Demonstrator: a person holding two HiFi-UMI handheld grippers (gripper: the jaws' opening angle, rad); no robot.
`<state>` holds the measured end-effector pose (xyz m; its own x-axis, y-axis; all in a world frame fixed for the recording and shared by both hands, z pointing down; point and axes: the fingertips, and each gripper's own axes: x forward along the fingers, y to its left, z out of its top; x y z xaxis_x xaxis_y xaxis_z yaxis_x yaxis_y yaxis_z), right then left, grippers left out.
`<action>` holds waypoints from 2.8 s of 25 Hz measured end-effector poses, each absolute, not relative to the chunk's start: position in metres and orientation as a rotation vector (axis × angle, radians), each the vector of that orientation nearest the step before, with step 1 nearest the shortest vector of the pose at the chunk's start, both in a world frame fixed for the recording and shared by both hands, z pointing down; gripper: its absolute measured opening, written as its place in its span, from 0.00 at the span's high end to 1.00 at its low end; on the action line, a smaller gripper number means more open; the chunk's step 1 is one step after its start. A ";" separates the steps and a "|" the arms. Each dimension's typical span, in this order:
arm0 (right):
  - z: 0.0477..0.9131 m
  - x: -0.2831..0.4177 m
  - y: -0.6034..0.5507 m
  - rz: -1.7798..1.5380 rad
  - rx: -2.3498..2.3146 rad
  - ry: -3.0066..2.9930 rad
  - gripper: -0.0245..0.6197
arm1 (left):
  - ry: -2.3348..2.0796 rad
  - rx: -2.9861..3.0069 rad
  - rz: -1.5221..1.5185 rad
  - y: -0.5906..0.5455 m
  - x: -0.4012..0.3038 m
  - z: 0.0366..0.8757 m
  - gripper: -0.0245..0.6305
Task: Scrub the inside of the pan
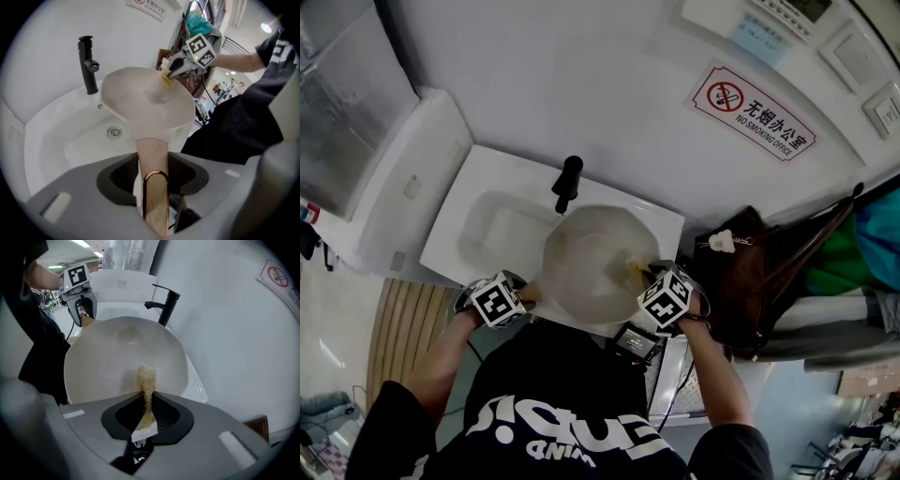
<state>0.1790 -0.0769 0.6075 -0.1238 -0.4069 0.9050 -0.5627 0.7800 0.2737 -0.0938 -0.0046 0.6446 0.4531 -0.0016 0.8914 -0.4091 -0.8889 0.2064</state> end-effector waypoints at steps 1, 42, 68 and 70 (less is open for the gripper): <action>0.609 0.178 -0.071 0.156 0.746 -1.743 0.88 | -0.345 2.317 1.419 -0.005 -0.094 0.645 0.67; 0.633 0.003 0.008 0.268 0.362 -2.010 0.88 | -0.351 2.302 1.385 0.000 -0.091 0.646 0.67; 0.661 -0.034 -0.093 0.232 0.514 -1.963 0.88 | -0.339 2.276 1.373 0.000 -0.095 0.645 0.68; 0.663 -0.032 -0.100 0.227 0.524 -1.950 0.88 | -0.338 2.276 1.372 0.000 -0.095 0.645 0.68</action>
